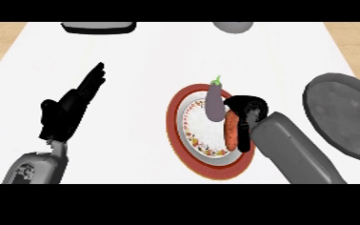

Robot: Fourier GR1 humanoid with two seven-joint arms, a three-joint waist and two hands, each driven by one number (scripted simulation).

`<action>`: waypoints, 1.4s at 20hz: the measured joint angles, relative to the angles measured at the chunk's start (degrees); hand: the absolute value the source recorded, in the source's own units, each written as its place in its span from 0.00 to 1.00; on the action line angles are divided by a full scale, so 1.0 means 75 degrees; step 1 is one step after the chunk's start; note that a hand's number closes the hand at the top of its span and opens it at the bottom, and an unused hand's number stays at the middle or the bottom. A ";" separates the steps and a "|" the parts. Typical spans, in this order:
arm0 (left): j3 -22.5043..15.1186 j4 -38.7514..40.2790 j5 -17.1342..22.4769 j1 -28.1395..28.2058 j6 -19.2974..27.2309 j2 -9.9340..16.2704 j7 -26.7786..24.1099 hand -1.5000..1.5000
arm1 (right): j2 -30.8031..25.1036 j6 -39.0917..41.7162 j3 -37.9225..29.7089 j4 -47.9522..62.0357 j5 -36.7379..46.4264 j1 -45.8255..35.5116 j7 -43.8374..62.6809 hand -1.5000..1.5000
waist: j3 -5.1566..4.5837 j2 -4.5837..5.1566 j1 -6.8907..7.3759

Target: Pick the sweet potato from the plate and place it in the pan

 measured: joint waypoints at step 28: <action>0.0556 -0.0274 -0.0046 0.0713 0.0066 0.0007 0.0016 0.50 | -0.2288 -0.4249 -0.1169 -0.8682 0.3045 0.4230 -0.1594 1.00 | 0.0129 -0.0072 -0.0773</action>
